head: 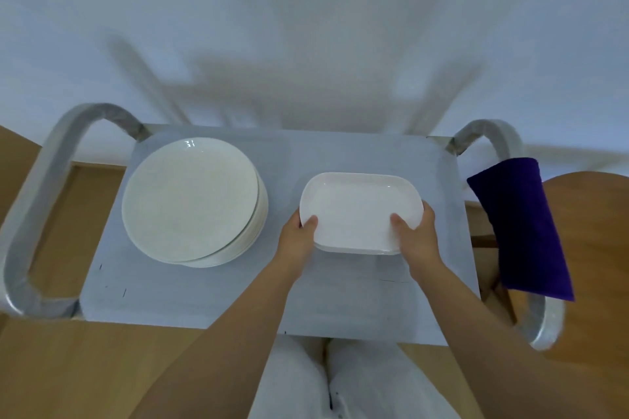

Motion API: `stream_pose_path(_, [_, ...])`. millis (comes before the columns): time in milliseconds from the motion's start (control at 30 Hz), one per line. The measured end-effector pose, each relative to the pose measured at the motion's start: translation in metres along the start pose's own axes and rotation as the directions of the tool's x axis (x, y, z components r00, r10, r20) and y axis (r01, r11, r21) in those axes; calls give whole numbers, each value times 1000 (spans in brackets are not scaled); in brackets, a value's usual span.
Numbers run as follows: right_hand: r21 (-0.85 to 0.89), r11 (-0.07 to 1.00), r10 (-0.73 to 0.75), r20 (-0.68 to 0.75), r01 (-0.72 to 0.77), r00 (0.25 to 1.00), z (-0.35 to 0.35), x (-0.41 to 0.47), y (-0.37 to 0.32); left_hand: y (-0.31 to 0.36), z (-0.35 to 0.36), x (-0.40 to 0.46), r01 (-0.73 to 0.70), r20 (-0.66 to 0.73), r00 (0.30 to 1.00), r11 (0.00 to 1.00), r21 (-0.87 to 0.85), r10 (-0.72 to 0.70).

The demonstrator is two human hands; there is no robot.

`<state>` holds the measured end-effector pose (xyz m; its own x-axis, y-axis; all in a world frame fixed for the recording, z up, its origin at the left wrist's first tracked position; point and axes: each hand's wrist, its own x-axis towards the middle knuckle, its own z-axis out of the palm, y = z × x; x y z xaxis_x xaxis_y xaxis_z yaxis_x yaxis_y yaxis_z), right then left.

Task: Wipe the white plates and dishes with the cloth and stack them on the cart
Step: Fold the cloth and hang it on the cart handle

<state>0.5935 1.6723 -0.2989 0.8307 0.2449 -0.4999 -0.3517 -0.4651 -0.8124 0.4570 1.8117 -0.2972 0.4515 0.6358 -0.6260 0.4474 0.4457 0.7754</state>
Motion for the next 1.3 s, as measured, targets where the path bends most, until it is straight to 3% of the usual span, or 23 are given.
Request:
stream_pose_path(233, [-53, 999, -2, 49, 5, 999, 1, -3, 0, 0, -5, -2, 3, -20, 1000, 1000, 30, -3])
stream_pose_path(300, [-150, 988, -17, 38, 22, 999, 0, -5, -5, 4, -5, -7, -3, -7, 1000, 999, 49, 3])
stream_pose_path(400, [-423, 884, -238, -39, 200, 971, 8, -19, -20, 15, -10, -20, -27, -23, 999, 966, 256, 34])
stream_pose_path(467, [-347, 861, -388, 21, 371, 921, 26, -41, -33, 22, -27, -38, -104, -70, 988, 932, 346, 136])
stream_pose_path(533, [-186, 858, -463, 129, 480, 877, 51, -70, -43, 28, -58, -60, -299, -144, 918, 882, 363, 370])
stream_pose_path(600, [-95, 865, -458, 253, 493, 852, 80, -98, -45, 31, -99, -76, -425, -267, 786, 802, 420, 557])
stream_pose_path(667, [-78, 906, -360, 380, 417, 852, 108, -114, -44, 31, -141, -72, -406, -388, 693, 773, 487, 608])
stream_pose_path(700, [-98, 920, -306, 422, 378, 853, 124, -118, -44, 29, -163, -65, -355, -449, 681, 797, 489, 579])
stream_pose_path(767, [-126, 940, -232, 443, 316, 866, 150, -118, -50, 22, -195, -47, -239, -548, 719, 892, 383, 428])
stream_pose_path(833, [-114, 956, -202, 407, 269, 891, 168, -112, -60, 15, -209, -30, -158, -575, 786, 973, 169, 228])
stream_pose_path(900, [-122, 960, -190, 381, 253, 905, 184, -106, -68, 12, -217, -15, -131, -517, 850, 991, -22, 101])
stream_pose_path(967, [-166, 952, -182, 368, 257, 912, 196, -101, -74, 12, -218, -5, -134, -442, 894, 984, -114, 70])
stream_pose_path(1067, [-235, 929, -191, 359, 287, 913, 208, -97, -75, 11, -223, -1, -155, -376, 918, 986, -56, 123])
stream_pose_path(1300, [-265, 902, -275, 252, 340, 928, 217, -104, -63, 8, -238, 2, -257, -286, 890, 908, 330, 356])
